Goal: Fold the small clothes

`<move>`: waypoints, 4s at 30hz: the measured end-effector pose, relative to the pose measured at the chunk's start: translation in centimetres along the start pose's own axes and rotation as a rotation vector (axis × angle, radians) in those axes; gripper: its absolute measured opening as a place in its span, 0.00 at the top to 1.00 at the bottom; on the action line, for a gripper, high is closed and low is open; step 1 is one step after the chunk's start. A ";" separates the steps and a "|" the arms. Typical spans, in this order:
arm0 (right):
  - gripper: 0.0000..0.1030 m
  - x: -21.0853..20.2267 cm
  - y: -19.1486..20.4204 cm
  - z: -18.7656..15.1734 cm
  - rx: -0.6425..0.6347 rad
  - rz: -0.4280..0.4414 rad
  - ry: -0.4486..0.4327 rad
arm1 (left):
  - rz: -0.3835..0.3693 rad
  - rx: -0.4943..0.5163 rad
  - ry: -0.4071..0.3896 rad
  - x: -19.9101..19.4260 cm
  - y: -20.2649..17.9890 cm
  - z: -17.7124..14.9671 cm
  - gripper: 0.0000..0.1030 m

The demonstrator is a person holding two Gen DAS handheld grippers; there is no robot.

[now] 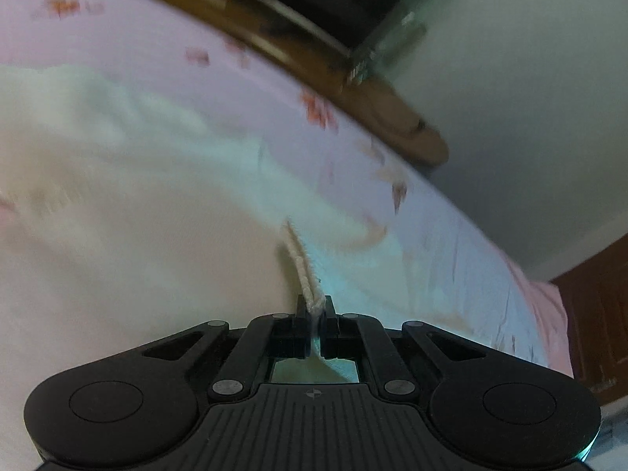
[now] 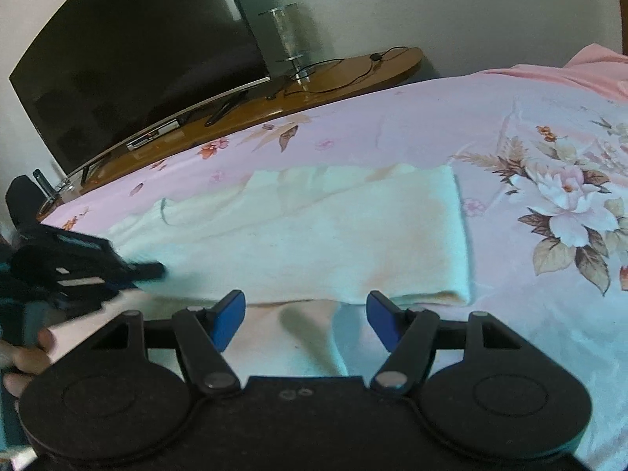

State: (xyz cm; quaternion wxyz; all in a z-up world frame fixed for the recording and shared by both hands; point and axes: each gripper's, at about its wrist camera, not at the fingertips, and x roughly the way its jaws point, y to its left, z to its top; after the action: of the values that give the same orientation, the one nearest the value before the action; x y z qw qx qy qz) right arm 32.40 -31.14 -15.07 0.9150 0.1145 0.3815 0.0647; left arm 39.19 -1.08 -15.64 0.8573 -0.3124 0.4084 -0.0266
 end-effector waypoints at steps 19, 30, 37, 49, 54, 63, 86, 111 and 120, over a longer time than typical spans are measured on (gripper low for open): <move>0.46 4.4 1.0 0.4 -0.062 -0.138 0.064 | 0.085 -0.081 -0.238 -5.7 6.5 6.5 0.96; 0.69 4.5 1.0 0.5 -0.094 -0.101 0.068 | 0.188 -0.142 -0.200 -4.1 10.9 5.6 0.96; 0.87 4.9 0.6 1.4 -0.058 -0.142 0.017 | 0.237 -0.116 -0.158 -2.9 11.0 4.0 0.96; 0.88 4.2 -0.9 0.4 -0.025 -0.180 0.020 | 0.270 -0.055 -0.109 -3.2 11.5 2.7 0.96; 0.85 1.6 -1.4 0.5 0.008 -0.147 0.024 | 0.301 -0.034 -0.159 -6.2 11.8 3.2 0.96; 0.82 2.9 2.1 3.6 -0.086 -0.072 -0.042 | 0.244 0.033 -0.126 -3.9 8.6 3.5 0.96; 0.92 11.7 -1.7 8.8 -0.051 -0.042 0.017 | 0.374 0.153 -0.145 1.3 7.8 4.0 0.96; 0.75 5.9 3.7 3.5 -0.207 -0.067 0.053 | 0.363 0.238 -0.016 -1.8 6.9 0.4 0.96; 0.69 2.3 5.5 2.2 -0.177 -0.042 0.049 | 0.313 0.159 -0.006 -5.8 8.5 0.8 0.96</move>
State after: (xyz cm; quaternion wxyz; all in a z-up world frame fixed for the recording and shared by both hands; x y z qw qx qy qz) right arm 35.45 -25.69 -13.68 0.9131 0.0233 0.3988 0.0817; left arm 34.11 7.90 -15.99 0.8741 -0.1762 0.4462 0.0757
